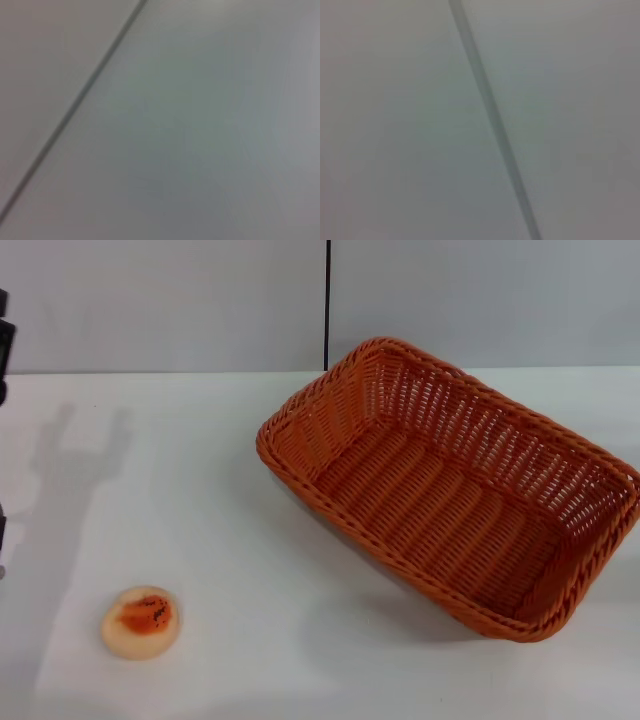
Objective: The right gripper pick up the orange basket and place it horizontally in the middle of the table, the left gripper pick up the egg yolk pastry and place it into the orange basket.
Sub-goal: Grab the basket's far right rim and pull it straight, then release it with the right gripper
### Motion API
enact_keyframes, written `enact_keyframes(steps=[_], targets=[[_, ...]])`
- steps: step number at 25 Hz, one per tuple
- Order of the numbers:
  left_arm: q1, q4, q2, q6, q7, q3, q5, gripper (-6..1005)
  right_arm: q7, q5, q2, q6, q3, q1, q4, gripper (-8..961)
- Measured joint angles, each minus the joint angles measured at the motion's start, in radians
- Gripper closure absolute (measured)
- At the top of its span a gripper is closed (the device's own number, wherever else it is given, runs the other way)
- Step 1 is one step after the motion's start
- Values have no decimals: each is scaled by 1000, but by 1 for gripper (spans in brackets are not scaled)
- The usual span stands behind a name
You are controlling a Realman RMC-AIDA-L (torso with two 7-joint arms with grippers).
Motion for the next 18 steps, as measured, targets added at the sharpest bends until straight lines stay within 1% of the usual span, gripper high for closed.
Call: enact_keyframes(steps=[1, 2, 3, 4, 6, 7, 8, 9, 11, 12, 13, 15, 16, 17, 18], targets=[[0, 0, 0, 0, 0, 0, 0, 215, 3, 0, 0, -1, -39, -4, -14, 548], [-2, 7, 0, 3, 0, 9, 11, 215, 37, 0, -1, -3, -108, -12, -47, 547], [-6, 22, 1, 11, 1, 17, 35, 215, 37, 0, -1, -3, -108, -12, -47, 546], [-8, 28, 1, 15, 1, 18, 43, 214, 69, 0, -2, -5, -143, -17, -70, 545], [-9, 29, 1, 17, 1, 18, 46, 214, 179, -8, -4, -5, -214, -31, -142, 542], [-9, 31, 0, 20, 1, 18, 46, 214, 341, -49, -13, -8, -282, -46, -237, 541], [-10, 34, 0, 20, 1, 24, 47, 214, 341, -49, -13, -8, -282, -46, -237, 540], [-10, 37, 0, 20, 1, 27, 47, 214, 419, -79, -20, -13, -304, -50, -278, 539], [-13, 51, 1, 20, 1, 47, 47, 215, 593, -174, -38, -41, -331, -52, -381, 537], [-15, 55, 1, 20, 1, 55, 47, 215, 738, -281, -56, -83, -335, -42, -473, 535], [-16, 58, 1, 20, 1, 60, 47, 215, 738, -281, -56, -83, -335, -42, -473, 534], [-18, 60, 1, 18, 1, 65, 48, 215, 865, -398, -70, -135, -334, -22, -574, 532], [-19, 61, 1, 17, 1, 66, 48, 215, 910, -444, -74, -156, -334, -13, -620, 531], [-20, 61, 1, 15, 1, 68, 48, 215, 1019, -537, -78, -194, -337, 9, -725, 530], [-21, 61, 1, 13, 1, 69, 48, 215, 1019, -537, -78, -194, -337, 9, -725, 529]])
